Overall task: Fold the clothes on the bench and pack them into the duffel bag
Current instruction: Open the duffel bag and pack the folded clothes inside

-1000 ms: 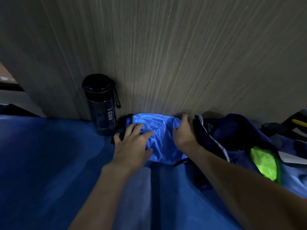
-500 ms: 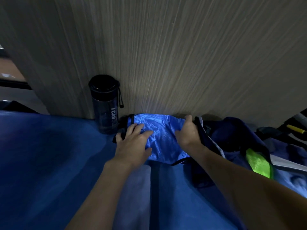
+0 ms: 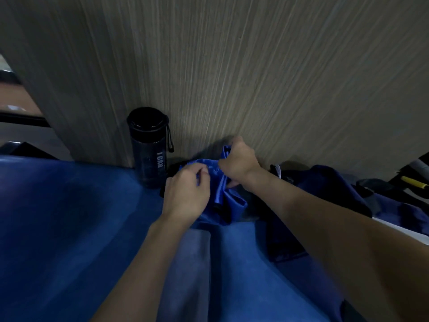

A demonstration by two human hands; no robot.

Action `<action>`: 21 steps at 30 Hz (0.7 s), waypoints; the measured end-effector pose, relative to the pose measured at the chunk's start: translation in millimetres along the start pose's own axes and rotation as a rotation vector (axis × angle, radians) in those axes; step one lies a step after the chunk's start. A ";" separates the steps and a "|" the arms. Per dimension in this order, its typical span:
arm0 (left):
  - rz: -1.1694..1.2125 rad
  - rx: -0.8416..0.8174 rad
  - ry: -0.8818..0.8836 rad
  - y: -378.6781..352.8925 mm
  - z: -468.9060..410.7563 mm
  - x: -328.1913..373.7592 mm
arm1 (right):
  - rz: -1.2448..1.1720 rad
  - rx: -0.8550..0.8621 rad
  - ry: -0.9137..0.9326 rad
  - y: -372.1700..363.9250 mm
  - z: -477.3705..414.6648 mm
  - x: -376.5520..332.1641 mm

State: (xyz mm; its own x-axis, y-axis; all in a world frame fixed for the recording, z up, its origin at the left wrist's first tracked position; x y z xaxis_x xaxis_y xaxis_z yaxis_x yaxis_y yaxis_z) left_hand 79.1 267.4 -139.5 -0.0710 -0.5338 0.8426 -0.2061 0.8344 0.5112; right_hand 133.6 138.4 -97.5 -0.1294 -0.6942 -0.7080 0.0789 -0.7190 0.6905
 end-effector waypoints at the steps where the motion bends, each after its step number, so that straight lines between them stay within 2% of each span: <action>1: 0.150 -0.017 0.090 1.5 -2.6 0.5 | -0.147 -0.022 -0.056 -3.0 0.2 -1.2; 4: 0.378 -0.202 0.312 -7.7 -2.2 -6.4 | -0.395 -0.132 -0.142 -15.0 -0.4 1.5; 7: 0.320 -0.225 0.294 -13.4 1.3 -19.0 | -0.464 -0.258 -0.131 -23.9 5.8 8.7; 8: 0.287 -0.219 0.294 -14.1 1.5 -22.9 | -0.488 -0.238 -0.116 -23.4 4.0 13.7; 10: 0.262 -0.199 0.297 -12.8 0.2 -27.1 | -0.487 -0.086 -0.079 -16.4 -2.2 25.8; 12: 0.263 -0.208 0.312 -12.4 -1.1 -29.8 | -0.385 0.099 -0.088 -7.6 -5.7 39.7; 13: 0.276 -0.207 0.317 -12.4 -1.3 -31.5 | -0.342 0.129 -0.114 -7.2 -4.7 46.6; 18: 0.256 -0.120 0.308 -5.1 -1.9 -30.7 | -0.389 -0.035 -0.207 -24.8 6.5 66.0; 21: 0.188 -0.058 0.314 -1.1 -0.5 -33.2 | -0.460 -0.075 -0.223 -36.6 2.9 69.0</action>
State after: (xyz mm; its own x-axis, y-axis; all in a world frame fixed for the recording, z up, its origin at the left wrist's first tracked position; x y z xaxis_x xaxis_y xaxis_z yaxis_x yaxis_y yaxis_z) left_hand 82.2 284.2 -167.9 0.2024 -0.3100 0.9290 -0.1614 0.9251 0.3438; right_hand 118.9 116.9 -171.2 -0.3749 -0.2878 -0.8813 0.0341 -0.9542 0.2971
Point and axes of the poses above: each hand's wrist, its own z-axis away from the middle knuckle, its own y-axis out of the back of the hand, x = y × z, the point moved 6 cm from there along -z, towards the middle knuckle, and after that the axes turned 1 degree about y, right-handed, at the moved point
